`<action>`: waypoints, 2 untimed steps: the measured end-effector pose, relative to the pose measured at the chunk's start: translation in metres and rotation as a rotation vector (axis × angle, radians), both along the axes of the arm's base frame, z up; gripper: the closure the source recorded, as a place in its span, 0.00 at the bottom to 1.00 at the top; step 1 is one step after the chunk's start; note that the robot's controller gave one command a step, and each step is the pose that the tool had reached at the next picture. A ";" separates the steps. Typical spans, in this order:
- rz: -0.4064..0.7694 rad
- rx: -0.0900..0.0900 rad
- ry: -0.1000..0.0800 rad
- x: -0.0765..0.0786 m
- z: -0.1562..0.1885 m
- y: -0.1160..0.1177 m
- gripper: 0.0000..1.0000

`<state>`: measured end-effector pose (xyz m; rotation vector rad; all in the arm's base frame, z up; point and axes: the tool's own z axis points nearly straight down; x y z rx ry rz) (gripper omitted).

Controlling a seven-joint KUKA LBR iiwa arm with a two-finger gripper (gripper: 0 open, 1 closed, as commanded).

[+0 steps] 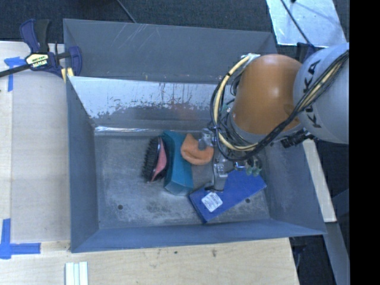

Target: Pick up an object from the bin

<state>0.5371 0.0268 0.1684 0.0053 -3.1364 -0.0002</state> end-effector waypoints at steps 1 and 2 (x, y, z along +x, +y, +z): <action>-0.001 0.000 -0.009 0.002 0.004 0.000 0.00; -0.010 0.001 -0.020 0.036 -0.029 -0.007 0.00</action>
Offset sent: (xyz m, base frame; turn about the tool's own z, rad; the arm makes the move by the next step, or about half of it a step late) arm 0.0575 -0.0127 -0.0647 0.0144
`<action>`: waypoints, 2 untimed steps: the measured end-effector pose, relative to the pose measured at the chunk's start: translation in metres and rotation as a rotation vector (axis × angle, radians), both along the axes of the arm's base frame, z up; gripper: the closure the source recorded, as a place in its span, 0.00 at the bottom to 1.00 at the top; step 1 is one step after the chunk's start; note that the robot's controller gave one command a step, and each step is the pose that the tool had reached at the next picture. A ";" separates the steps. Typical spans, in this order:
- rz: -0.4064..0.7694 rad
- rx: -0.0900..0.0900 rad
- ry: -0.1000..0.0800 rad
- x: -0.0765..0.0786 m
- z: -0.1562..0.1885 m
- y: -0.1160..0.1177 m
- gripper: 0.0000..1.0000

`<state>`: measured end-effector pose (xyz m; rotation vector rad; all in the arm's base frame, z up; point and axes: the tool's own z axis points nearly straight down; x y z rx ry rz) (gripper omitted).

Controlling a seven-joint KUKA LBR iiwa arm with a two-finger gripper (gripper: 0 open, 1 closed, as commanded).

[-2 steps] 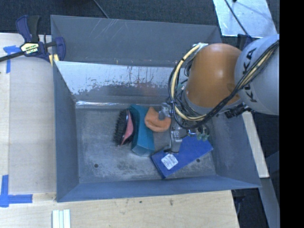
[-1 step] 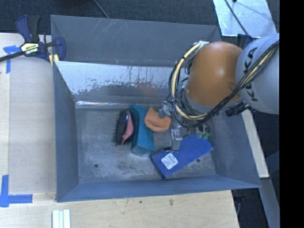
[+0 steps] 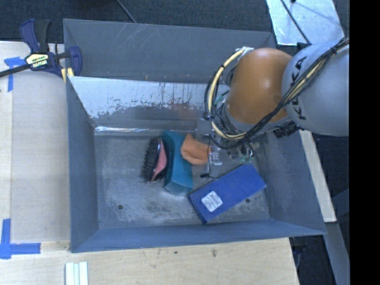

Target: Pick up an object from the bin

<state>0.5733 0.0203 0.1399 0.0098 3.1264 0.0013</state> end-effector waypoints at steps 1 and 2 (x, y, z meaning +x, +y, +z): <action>-0.038 0.000 0.017 0.032 -0.031 -0.006 0.00; -0.053 0.000 0.010 0.038 -0.032 -0.006 0.00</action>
Offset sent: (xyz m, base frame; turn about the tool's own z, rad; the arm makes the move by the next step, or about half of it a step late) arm 0.0232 -0.0012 -0.0699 0.1959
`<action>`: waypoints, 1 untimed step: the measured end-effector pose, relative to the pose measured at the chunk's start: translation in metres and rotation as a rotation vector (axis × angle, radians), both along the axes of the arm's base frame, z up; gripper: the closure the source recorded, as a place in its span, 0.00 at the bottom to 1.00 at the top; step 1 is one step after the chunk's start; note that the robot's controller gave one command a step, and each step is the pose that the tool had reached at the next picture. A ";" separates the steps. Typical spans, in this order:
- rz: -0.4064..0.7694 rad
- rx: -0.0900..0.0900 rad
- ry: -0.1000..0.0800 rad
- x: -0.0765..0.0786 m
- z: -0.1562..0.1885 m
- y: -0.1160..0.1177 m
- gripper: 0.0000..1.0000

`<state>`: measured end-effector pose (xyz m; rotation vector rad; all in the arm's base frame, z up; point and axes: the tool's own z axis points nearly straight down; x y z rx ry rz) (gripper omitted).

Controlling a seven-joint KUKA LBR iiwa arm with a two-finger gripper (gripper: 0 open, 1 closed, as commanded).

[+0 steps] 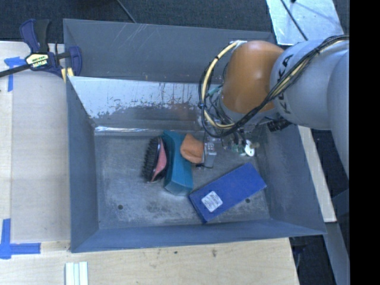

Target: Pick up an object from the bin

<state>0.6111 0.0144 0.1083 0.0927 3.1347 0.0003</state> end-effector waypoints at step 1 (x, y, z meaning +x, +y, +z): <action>-0.125 0.000 0.007 -0.014 0.004 0.013 0.00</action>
Offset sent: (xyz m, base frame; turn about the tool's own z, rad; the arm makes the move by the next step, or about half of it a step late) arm 0.0027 0.0185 -0.0205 0.1681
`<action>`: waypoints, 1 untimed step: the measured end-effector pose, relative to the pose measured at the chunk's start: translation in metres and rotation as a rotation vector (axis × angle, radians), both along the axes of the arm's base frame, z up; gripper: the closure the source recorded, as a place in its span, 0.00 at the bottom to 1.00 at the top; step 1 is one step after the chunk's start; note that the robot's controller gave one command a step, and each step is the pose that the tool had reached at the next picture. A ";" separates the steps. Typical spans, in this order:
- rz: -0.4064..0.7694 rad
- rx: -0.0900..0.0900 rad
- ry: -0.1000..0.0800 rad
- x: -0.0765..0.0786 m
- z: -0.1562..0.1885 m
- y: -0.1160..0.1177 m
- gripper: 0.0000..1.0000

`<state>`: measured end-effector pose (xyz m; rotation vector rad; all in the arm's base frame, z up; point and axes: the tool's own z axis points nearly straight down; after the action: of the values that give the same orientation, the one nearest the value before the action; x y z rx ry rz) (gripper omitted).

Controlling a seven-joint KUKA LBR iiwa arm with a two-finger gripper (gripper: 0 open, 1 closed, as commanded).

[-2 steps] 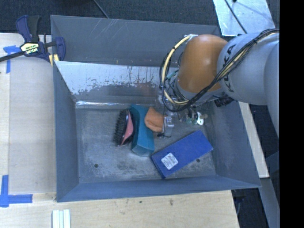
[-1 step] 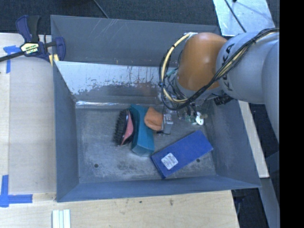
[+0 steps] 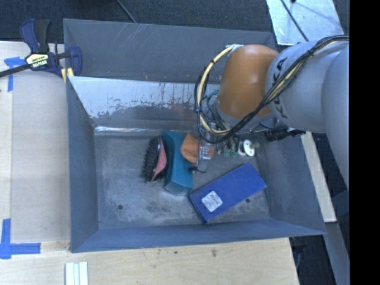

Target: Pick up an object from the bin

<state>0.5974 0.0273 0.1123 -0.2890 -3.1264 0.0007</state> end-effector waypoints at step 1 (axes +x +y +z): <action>-0.042 -0.002 -0.006 0.018 -0.023 0.003 1.00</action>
Offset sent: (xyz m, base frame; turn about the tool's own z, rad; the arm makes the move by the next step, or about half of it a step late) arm 0.0000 0.0000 0.0000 0.0000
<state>0.6151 0.0306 0.0889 -0.3558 -3.1254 0.0029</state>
